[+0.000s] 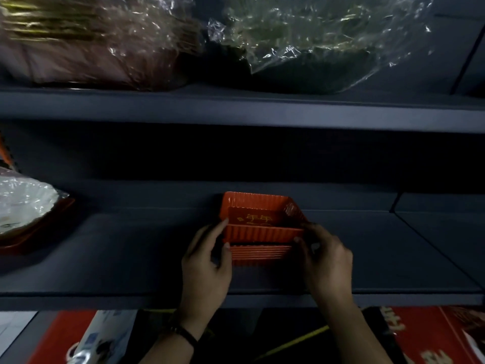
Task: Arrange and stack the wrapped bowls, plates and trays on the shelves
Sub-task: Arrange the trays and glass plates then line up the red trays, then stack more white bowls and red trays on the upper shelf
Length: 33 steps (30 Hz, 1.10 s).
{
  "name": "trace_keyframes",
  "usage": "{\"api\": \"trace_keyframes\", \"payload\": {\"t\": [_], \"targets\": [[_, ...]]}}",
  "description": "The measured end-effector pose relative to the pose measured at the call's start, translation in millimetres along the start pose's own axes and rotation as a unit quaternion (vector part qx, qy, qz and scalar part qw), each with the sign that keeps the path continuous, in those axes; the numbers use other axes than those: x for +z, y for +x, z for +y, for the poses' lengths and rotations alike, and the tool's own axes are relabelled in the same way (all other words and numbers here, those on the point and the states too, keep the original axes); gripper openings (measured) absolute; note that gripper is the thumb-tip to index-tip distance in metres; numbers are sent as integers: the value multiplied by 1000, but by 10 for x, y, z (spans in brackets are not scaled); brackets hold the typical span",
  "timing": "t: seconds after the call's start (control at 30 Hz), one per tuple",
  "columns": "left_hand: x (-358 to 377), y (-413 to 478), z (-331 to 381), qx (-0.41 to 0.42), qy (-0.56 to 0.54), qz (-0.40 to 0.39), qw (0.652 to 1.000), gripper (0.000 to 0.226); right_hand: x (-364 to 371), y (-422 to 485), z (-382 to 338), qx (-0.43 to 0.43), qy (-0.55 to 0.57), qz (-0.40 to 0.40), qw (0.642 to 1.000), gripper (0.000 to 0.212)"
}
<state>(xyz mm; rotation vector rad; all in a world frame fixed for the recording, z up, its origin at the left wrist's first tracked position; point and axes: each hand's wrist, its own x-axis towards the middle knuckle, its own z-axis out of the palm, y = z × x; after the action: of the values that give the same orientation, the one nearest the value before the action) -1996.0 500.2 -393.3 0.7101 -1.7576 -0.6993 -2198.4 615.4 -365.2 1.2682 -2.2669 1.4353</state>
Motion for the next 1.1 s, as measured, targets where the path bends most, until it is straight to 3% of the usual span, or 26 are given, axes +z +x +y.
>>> {"api": "trace_keyframes", "payload": {"t": [0.17,0.27,0.37,0.57,0.7,0.83,0.93,1.03,1.1], "targets": [[-54,51,-82,10,23,-27,999,43,23,3,-13,35,-16,4,999,32],[-84,71,-166,8,48,-68,997,38,28,7,26,4,-41,-31,999,26],[-89,68,-252,12,59,-84,995,36,0,-7,23,49,-23,-76,996,29],[-101,85,-241,-3,49,-107,993,42,-29,-34,-45,100,-33,-156,982,34],[-276,39,-215,-13,63,-155,986,53,-2,-98,-170,111,-109,-139,978,47],[-604,15,-292,-43,141,-192,970,40,205,-229,-546,66,-189,-90,976,58],[-1030,-30,-468,-76,200,-201,956,22,473,-375,-857,-24,-133,-103,985,47],[-1554,-43,-581,-121,252,-176,944,18,784,-574,-1168,-82,-30,-165,982,27],[-1930,-39,-557,-153,279,-148,936,16,980,-723,-1357,-97,16,-215,972,24]]}}
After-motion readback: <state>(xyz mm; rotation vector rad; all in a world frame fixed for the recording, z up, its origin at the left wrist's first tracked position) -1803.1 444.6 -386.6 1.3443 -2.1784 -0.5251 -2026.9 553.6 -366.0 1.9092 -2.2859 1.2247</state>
